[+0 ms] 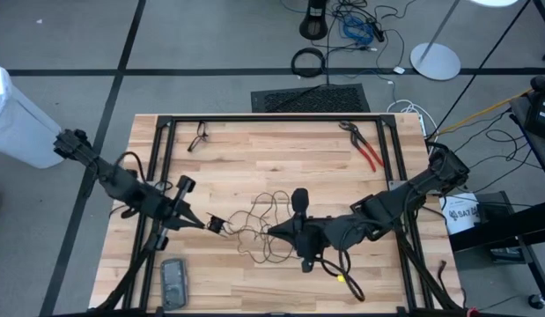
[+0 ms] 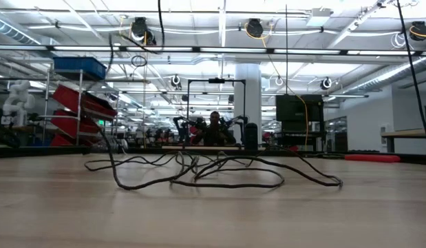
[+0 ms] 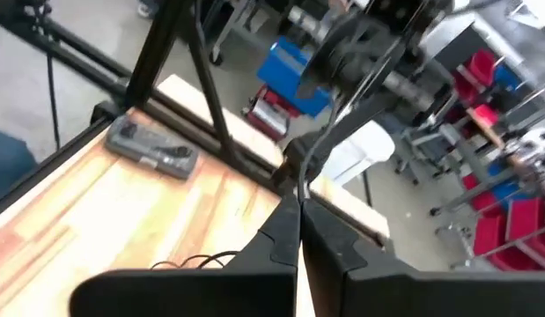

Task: Coil cords
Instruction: Uncoil the black cable wire from the spool

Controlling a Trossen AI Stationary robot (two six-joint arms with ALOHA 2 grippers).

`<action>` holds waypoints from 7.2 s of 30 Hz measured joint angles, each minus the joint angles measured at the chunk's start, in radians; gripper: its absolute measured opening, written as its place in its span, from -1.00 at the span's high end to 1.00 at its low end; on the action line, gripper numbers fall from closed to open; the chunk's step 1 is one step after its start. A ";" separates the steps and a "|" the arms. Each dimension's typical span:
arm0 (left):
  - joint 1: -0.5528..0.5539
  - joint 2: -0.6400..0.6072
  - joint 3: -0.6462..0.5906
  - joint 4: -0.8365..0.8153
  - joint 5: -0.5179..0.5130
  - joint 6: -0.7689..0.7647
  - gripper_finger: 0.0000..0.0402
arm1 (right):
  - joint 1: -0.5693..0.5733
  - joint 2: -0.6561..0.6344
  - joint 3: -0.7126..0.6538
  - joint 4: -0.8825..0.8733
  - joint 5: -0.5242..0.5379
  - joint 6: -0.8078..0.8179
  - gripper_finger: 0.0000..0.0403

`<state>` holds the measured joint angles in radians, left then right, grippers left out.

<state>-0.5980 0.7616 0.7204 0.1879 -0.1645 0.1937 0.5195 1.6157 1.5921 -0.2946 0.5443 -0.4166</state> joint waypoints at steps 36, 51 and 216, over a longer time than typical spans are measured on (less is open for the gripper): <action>0.035 0.296 0.000 0.277 0.461 0.130 1.00 | -0.112 0.077 -0.001 0.135 -0.064 0.112 1.00; 0.069 0.316 0.000 0.073 0.378 0.102 1.00 | 0.016 0.076 -0.001 0.334 -0.026 -0.100 1.00; -0.236 -0.037 0.089 -0.283 0.134 0.032 1.00 | -0.106 0.070 0.033 -0.095 -0.125 0.267 0.24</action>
<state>-0.8337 0.7250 0.8097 -0.0952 -0.0305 0.2254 0.4139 1.6853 1.6253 -0.3892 0.4194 -0.1499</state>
